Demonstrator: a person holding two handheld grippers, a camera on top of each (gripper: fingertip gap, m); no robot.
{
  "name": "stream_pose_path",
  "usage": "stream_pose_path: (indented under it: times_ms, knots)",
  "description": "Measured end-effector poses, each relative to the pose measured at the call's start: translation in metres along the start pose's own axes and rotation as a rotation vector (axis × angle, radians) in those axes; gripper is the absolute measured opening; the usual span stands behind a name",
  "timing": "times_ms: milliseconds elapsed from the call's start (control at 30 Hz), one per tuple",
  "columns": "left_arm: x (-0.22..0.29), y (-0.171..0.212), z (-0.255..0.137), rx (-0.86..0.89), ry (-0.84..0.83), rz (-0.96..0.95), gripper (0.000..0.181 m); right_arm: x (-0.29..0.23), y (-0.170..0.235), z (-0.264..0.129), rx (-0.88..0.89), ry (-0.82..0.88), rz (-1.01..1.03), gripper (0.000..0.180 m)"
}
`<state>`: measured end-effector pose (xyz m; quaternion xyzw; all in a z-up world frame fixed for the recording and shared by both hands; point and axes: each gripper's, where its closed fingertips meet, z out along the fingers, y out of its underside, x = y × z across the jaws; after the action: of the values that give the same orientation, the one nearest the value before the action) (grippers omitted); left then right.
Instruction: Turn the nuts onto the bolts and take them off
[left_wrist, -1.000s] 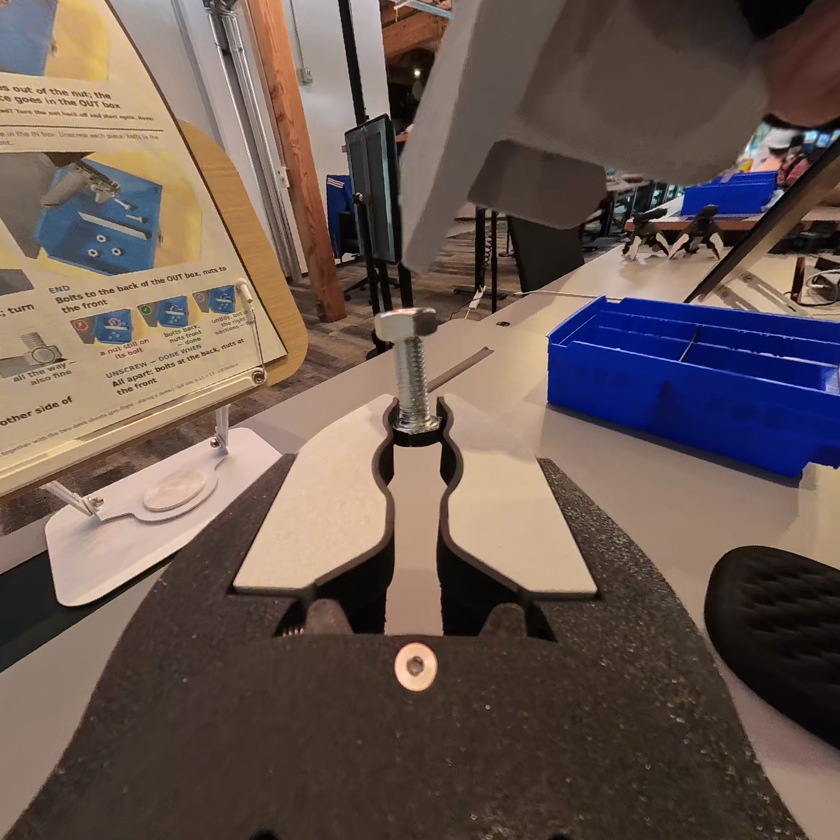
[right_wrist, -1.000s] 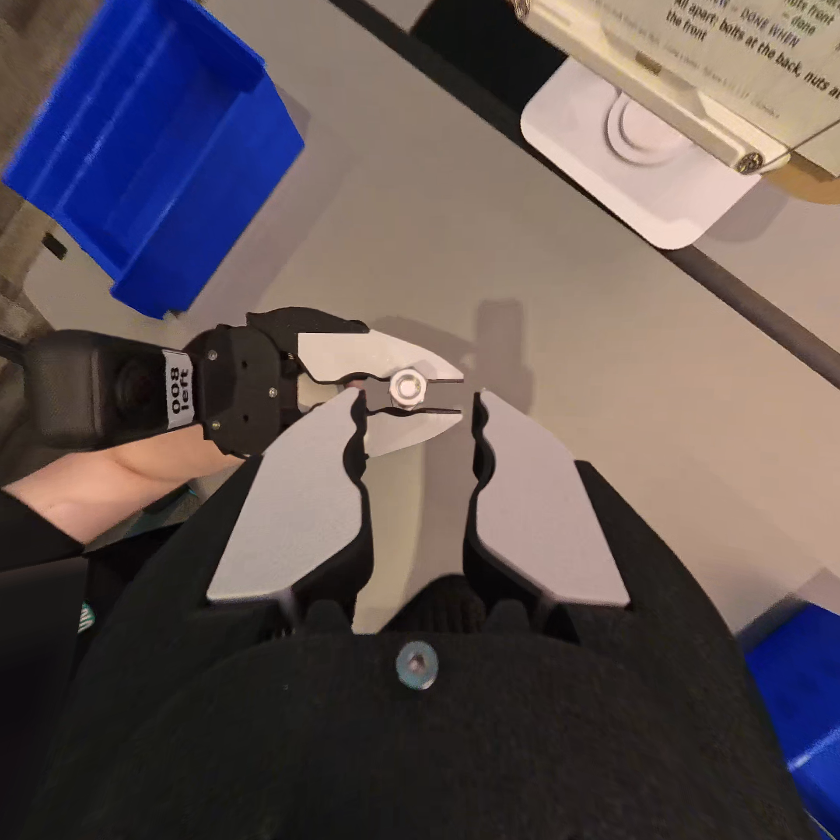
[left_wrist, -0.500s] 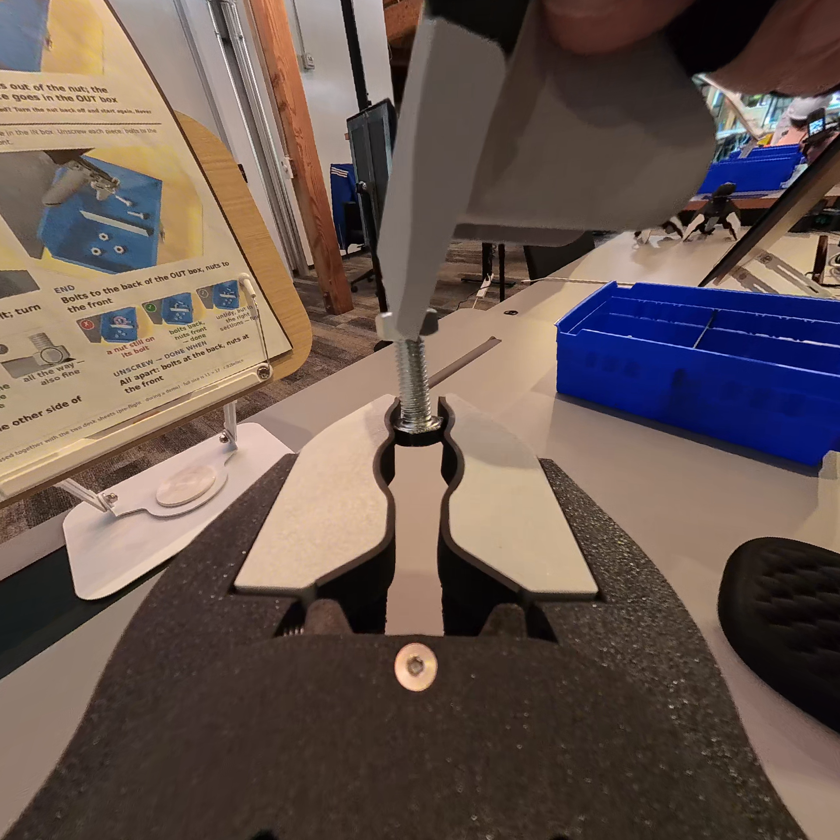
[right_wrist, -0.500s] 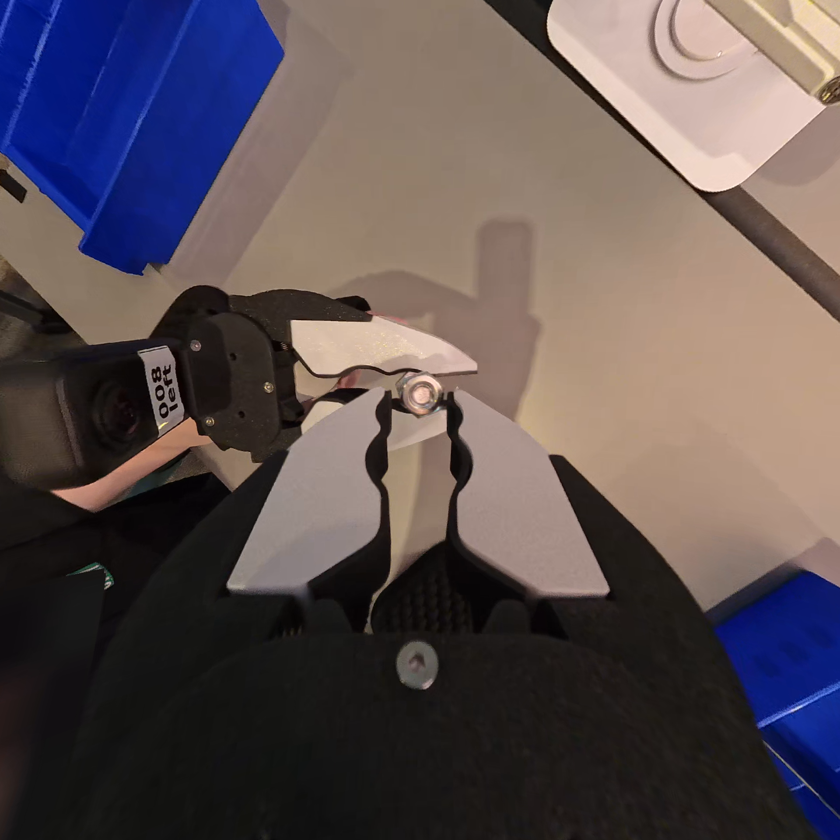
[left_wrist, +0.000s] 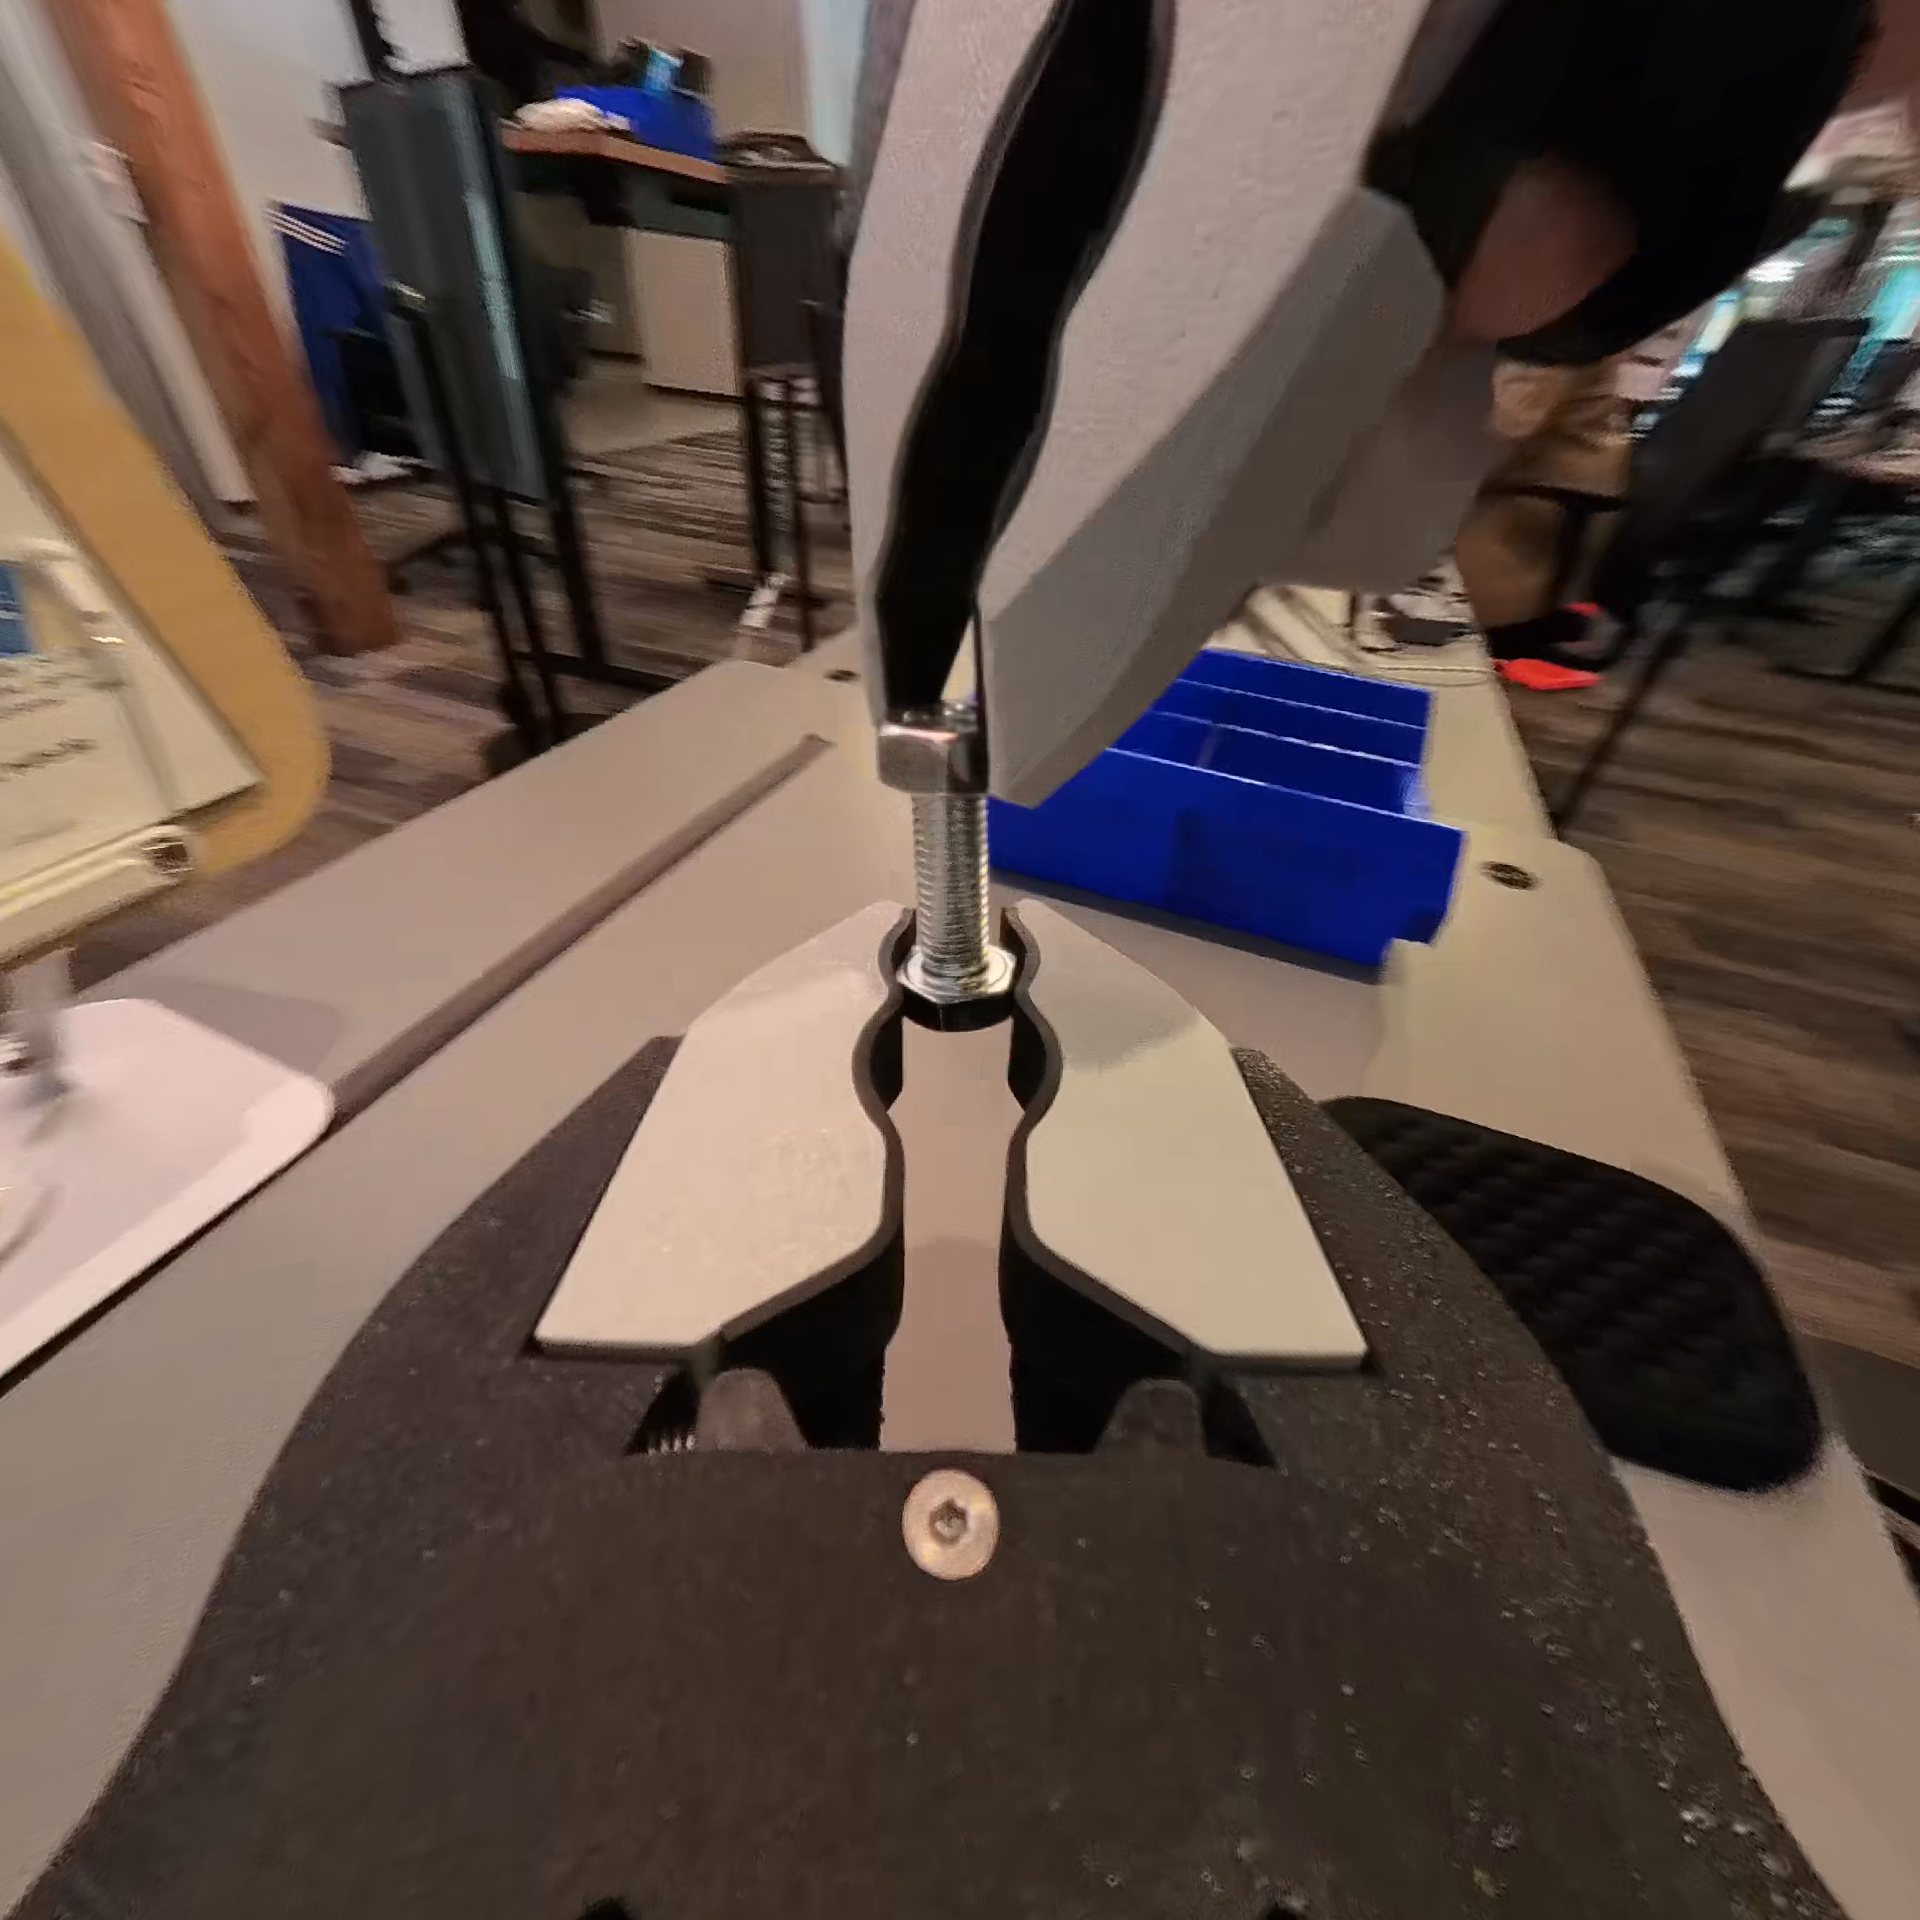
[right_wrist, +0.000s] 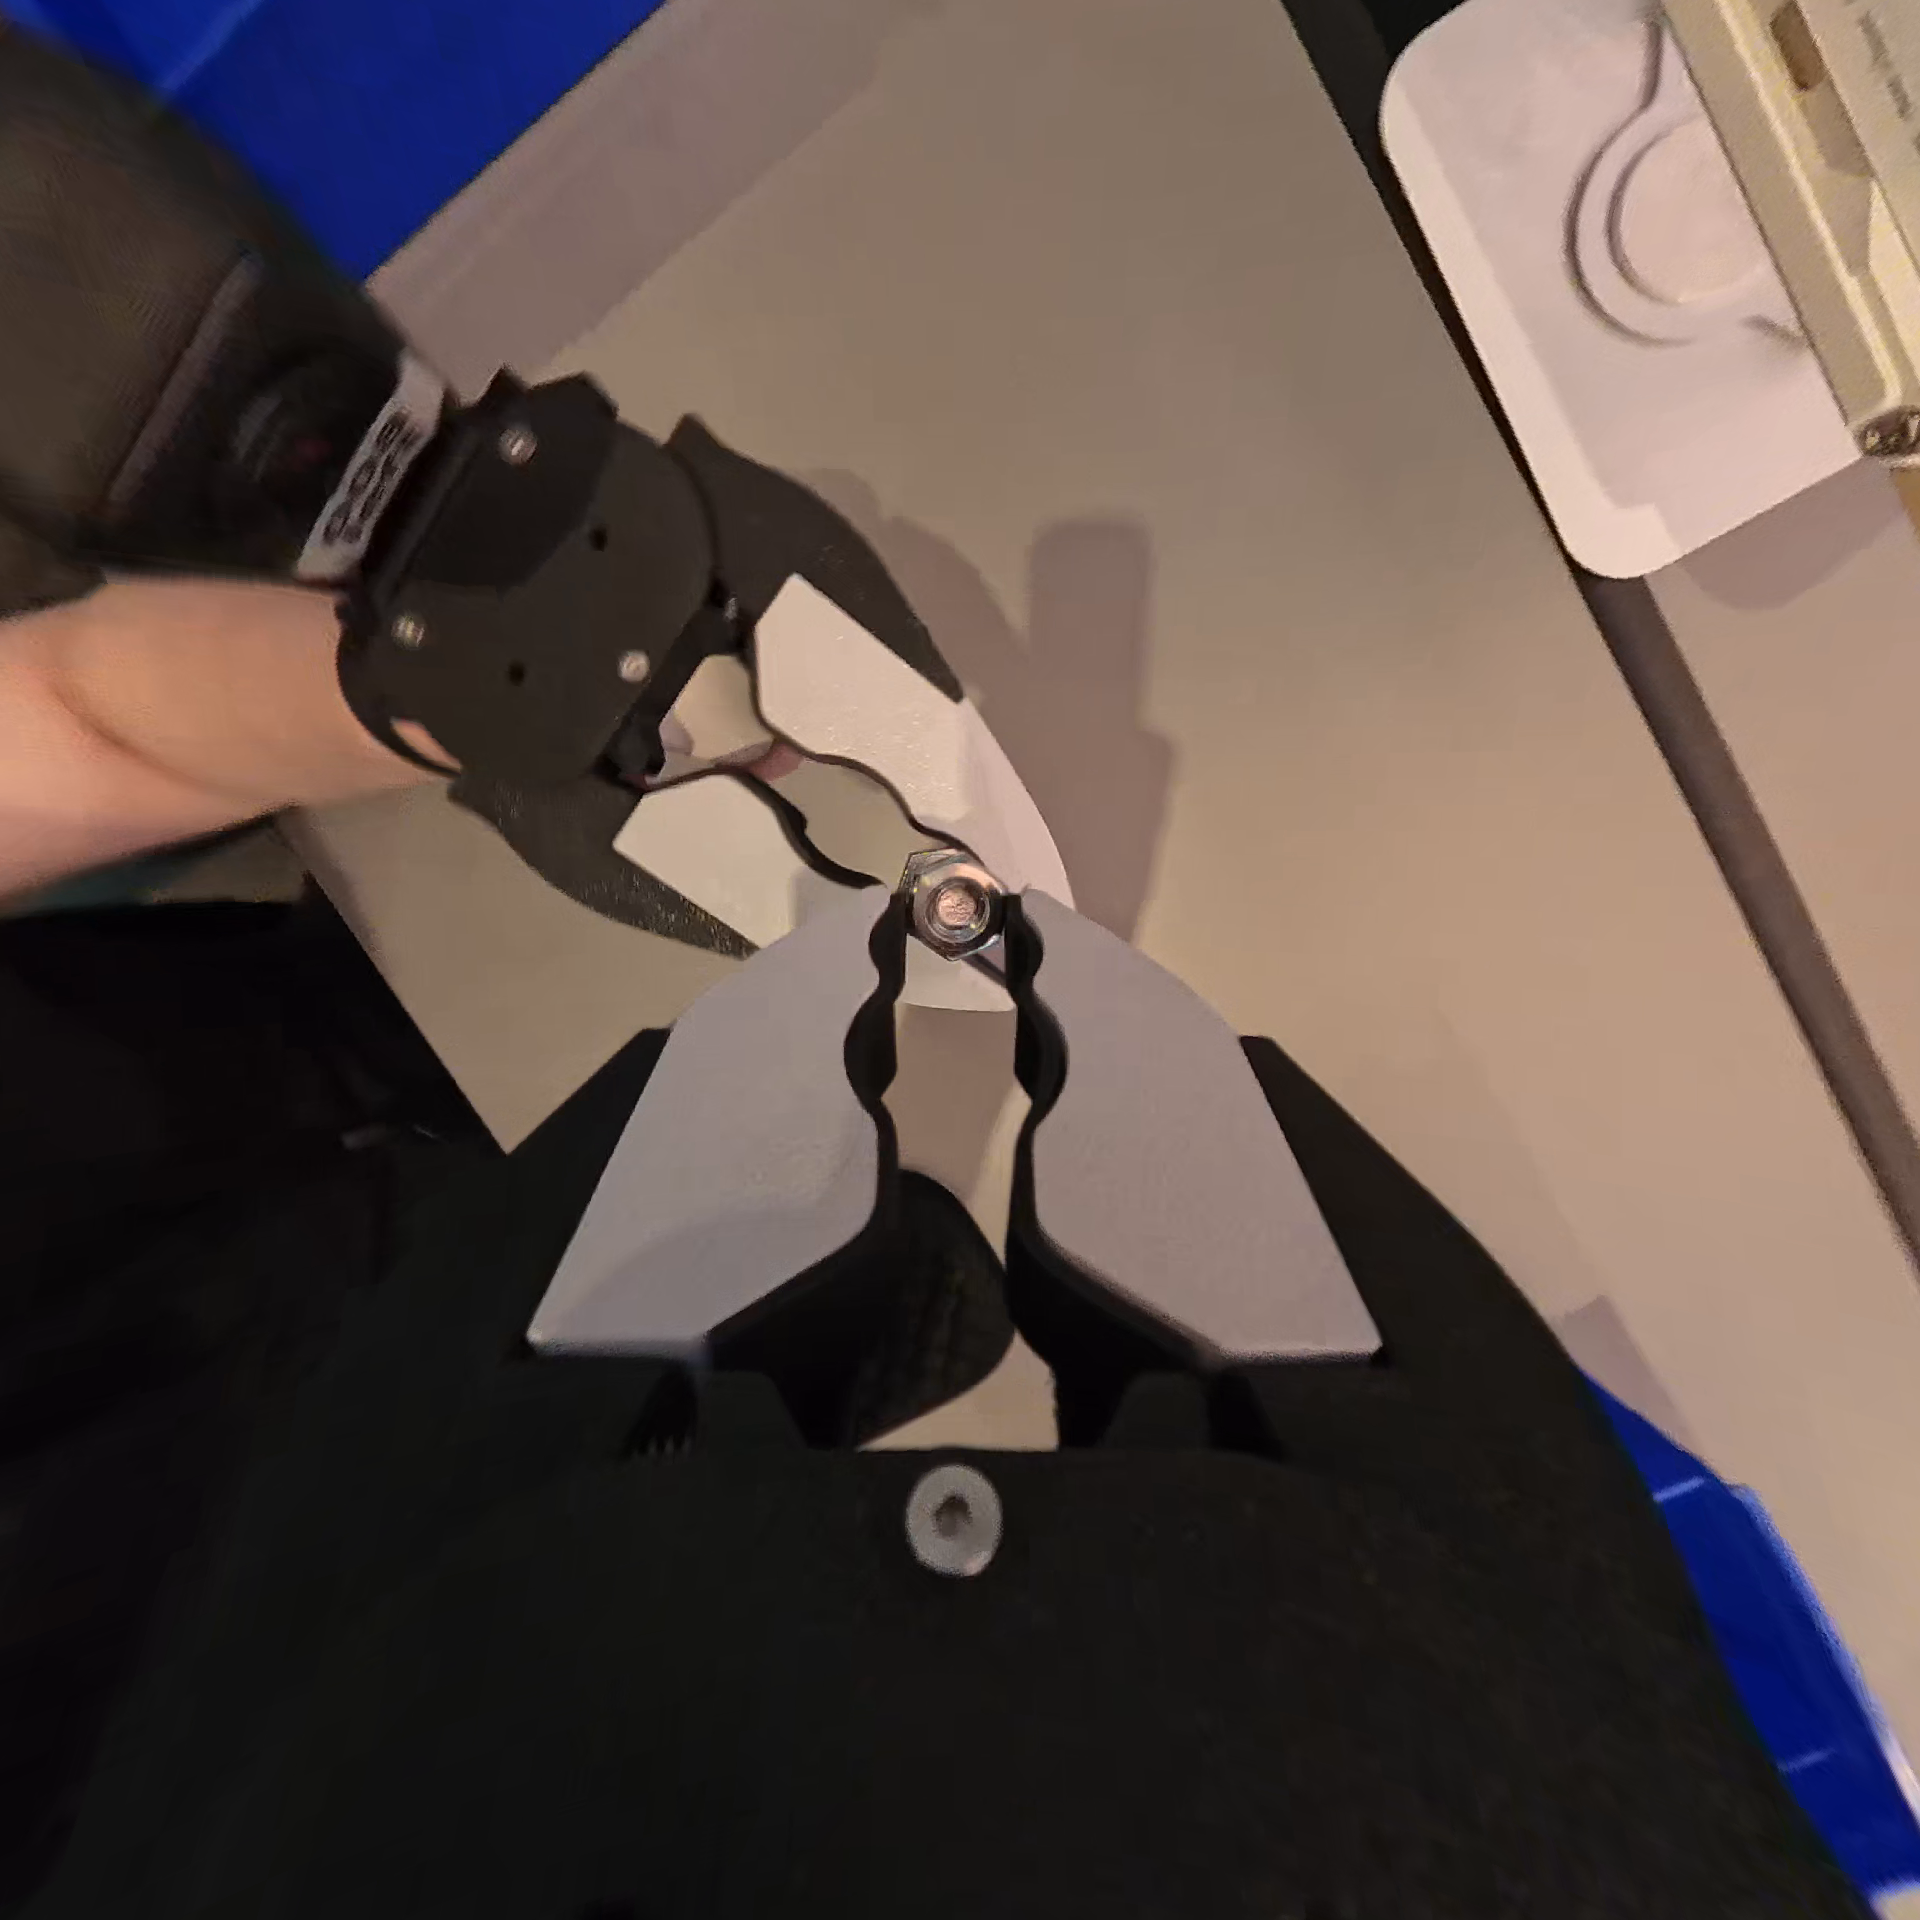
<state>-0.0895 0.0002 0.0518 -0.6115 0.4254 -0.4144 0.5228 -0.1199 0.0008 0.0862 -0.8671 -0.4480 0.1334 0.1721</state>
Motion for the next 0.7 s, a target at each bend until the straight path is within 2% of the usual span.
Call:
stream_pose_path:
  times_ms: [233, 400, 600, 700]
  knots:
    - [0.065, 0.005, -0.012, -0.105, 0.500, -0.099, 0.015, -0.034, 0.027, -0.012, 0.007, -0.086, -0.398, 0.018]
    - [0.116, 0.011, -0.036, -0.168, 0.882, -0.158, 0.015, -0.066, 0.052, -0.018, 0.048, -0.208, -0.675, 0.018]
    - [0.152, 0.005, -0.068, -0.164, 1.237, -0.252, 0.015, -0.100, 0.065, -0.027, 0.184, -0.250, -0.900, 0.018]
    - [0.162, 0.005, -0.080, -0.162, 1.356, -0.266, 0.015, -0.112, 0.068, -0.028, 0.221, -0.245, -0.972, 0.018]
